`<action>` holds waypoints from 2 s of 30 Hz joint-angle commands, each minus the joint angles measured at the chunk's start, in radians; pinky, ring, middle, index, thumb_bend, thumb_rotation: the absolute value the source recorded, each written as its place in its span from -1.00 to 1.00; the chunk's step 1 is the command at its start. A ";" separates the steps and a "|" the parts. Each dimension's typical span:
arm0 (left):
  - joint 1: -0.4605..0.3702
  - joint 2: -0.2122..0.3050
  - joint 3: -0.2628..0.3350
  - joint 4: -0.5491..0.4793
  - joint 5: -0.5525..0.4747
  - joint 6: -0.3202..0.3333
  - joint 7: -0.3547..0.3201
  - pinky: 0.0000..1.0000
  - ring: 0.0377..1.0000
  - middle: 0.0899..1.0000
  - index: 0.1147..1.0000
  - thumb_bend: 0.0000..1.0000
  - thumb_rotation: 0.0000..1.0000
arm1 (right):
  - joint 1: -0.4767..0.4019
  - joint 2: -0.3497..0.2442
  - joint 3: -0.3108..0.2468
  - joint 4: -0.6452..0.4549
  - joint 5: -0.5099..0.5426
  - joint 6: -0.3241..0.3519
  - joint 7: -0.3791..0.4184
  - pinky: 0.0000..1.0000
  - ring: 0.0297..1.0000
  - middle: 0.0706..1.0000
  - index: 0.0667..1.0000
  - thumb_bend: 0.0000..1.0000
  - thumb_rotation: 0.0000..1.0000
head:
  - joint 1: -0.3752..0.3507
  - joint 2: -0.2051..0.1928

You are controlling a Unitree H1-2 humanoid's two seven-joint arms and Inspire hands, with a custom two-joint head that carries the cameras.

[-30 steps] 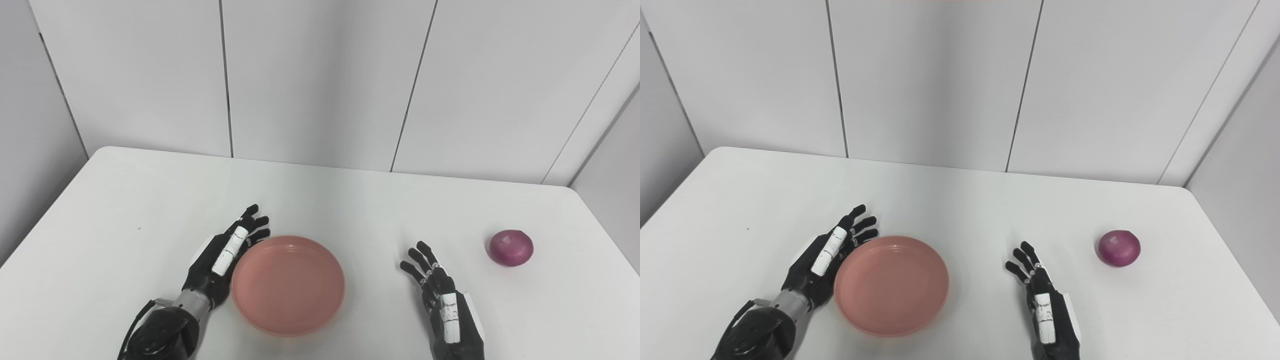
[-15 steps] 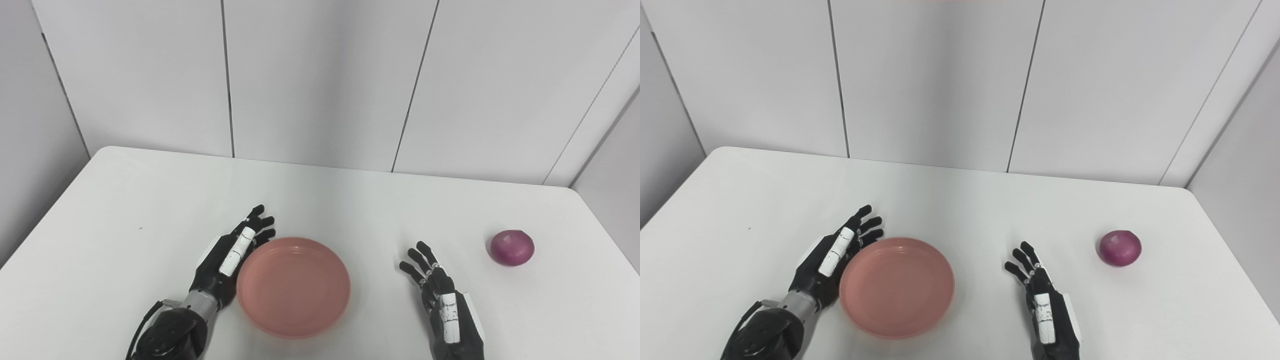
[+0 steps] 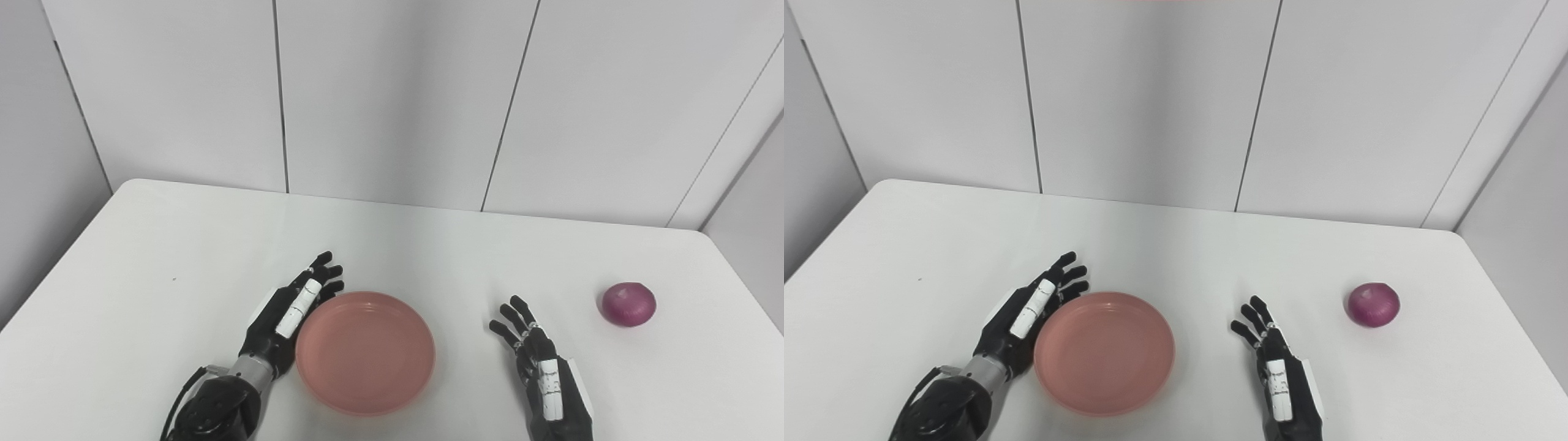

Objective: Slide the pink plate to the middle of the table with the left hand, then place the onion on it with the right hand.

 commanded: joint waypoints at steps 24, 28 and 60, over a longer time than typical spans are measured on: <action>-0.009 -0.068 -0.098 0.084 0.032 0.014 -0.042 0.87 0.74 0.78 0.84 0.84 0.59 | 0.020 0.019 0.014 0.032 0.007 0.026 -0.005 0.99 0.69 0.82 0.88 0.88 0.95 | -0.011 0.003; -0.009 -0.064 -0.107 0.081 0.028 0.025 -0.047 0.87 0.75 0.79 0.84 0.82 0.62 | 0.021 0.018 0.011 0.028 0.011 0.032 -0.005 0.99 0.69 0.81 0.88 0.88 0.94 | -0.008 0.003; -0.130 0.000 -0.073 0.201 -0.008 -0.001 -0.097 0.82 0.77 0.80 0.87 0.69 0.66 | 0.032 0.013 0.007 0.015 0.016 0.041 -0.002 0.96 0.68 0.81 0.87 0.87 0.92 | -0.017 0.009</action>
